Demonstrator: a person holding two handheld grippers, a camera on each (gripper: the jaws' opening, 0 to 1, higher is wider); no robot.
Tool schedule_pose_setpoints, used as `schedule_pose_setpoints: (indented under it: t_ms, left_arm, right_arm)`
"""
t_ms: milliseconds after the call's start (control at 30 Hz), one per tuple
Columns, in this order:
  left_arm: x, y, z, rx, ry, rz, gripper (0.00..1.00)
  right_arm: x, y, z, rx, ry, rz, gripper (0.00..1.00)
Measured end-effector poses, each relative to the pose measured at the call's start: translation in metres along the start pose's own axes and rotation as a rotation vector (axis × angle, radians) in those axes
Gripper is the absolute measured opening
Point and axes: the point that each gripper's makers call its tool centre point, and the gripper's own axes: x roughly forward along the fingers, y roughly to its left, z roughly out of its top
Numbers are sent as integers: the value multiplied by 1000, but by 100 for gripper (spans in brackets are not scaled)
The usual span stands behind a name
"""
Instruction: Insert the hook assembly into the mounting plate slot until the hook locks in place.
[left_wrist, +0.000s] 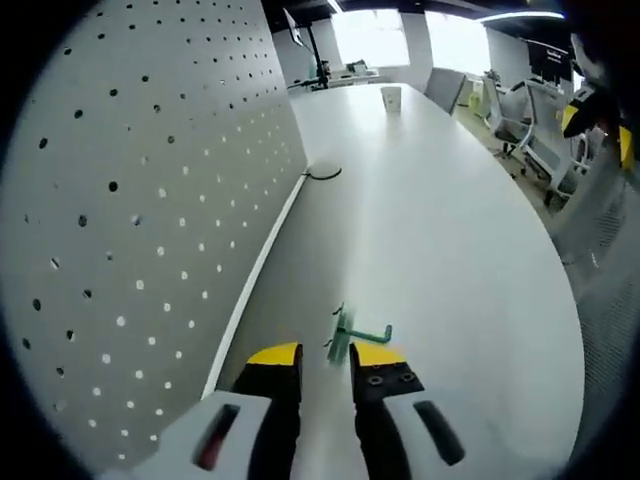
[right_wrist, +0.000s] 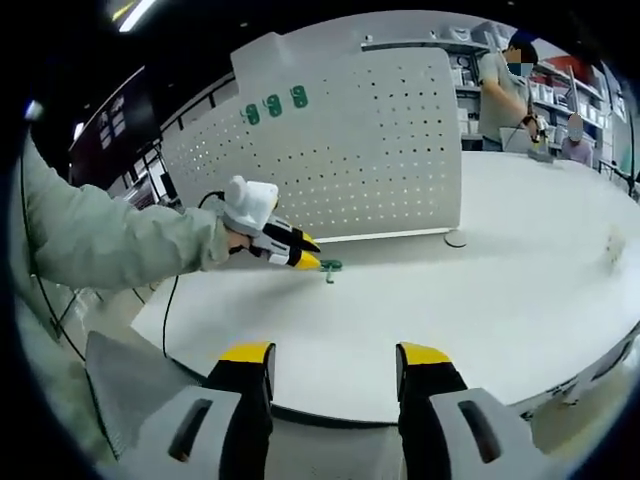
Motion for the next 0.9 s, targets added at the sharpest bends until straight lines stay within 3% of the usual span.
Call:
schedule_pose_setpoints:
  t_ms: [367, 900]
  left_arm:
    - [11, -5, -2, 42, 15, -34, 18]
    - [22, -5, -3, 35, 20, -50, 14]
  right_arm:
    - [-5, -4, -4, 22, 0, -18, 47]
    - [-9, -11, -4, 32, -10, -44, 45]
